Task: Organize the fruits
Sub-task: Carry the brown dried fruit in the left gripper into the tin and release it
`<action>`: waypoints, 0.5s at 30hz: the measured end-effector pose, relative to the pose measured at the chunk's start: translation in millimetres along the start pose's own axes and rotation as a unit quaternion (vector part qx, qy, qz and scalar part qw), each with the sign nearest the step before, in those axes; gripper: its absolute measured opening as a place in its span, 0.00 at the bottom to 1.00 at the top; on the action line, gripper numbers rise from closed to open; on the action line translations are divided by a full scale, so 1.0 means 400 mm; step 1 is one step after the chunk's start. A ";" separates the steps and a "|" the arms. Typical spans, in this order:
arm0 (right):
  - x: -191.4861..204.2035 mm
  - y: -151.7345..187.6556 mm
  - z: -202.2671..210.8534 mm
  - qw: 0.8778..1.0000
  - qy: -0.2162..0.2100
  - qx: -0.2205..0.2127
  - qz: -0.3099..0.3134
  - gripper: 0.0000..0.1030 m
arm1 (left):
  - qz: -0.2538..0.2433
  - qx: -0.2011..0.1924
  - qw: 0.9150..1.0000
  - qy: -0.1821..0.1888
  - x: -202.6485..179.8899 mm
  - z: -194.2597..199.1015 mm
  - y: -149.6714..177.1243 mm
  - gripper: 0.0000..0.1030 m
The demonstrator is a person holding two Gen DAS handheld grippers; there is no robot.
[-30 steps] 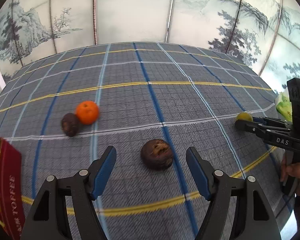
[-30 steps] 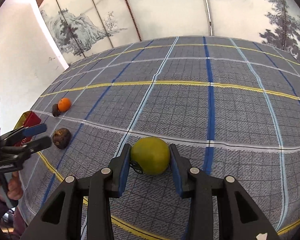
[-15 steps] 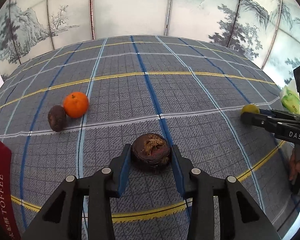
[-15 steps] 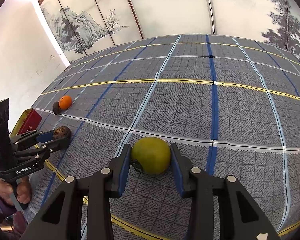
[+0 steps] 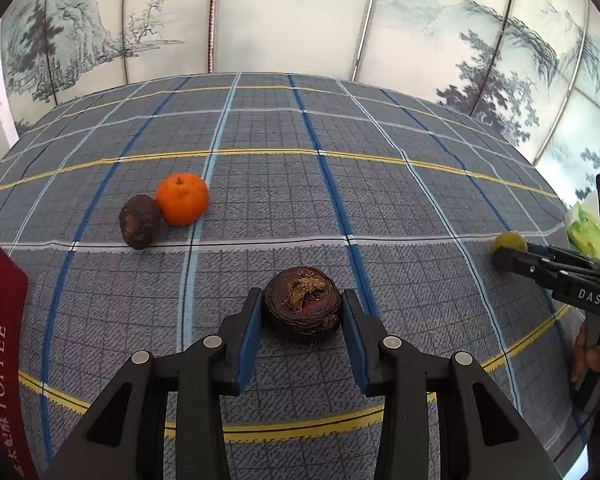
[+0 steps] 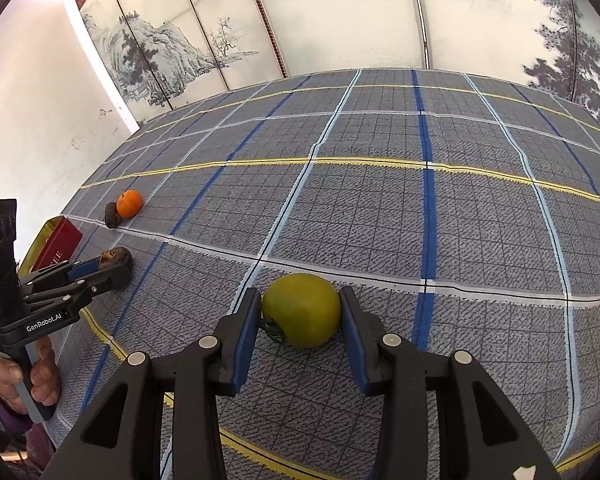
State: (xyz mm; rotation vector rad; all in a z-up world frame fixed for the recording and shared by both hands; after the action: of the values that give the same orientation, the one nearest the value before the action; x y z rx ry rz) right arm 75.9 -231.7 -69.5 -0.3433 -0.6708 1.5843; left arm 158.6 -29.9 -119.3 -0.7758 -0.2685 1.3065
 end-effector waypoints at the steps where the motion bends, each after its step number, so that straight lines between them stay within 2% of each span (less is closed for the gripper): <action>1: 0.000 0.000 -0.001 1.000 0.000 0.000 0.000 0.37 | 0.002 -0.001 1.000 -0.001 0.000 0.002 -0.001 0.38; 10: 0.001 0.000 -0.002 1.000 0.001 0.000 0.001 0.37 | 0.012 -0.023 0.999 -0.047 -0.005 0.057 0.023 0.38; 15: -0.001 0.002 -0.009 1.000 0.004 0.001 0.006 0.38 | 0.028 -0.009 0.998 -0.055 -0.003 0.103 0.061 0.38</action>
State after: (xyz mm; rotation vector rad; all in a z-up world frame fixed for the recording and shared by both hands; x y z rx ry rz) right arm 77.4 -231.4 -72.6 -0.3537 -0.6622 1.5927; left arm 115.3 -14.6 -105.0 -0.7324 -0.3499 1.4036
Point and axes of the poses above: each gripper's, at about its wrist camera, not at the fingertips, and z roughly against the way its jaws point, x to its left, y to its underside, the point moved 5 cm from there along -z, roughly the way its jaws point, and after that the axes turned 7 degrees about y, right-handed, at the moved point
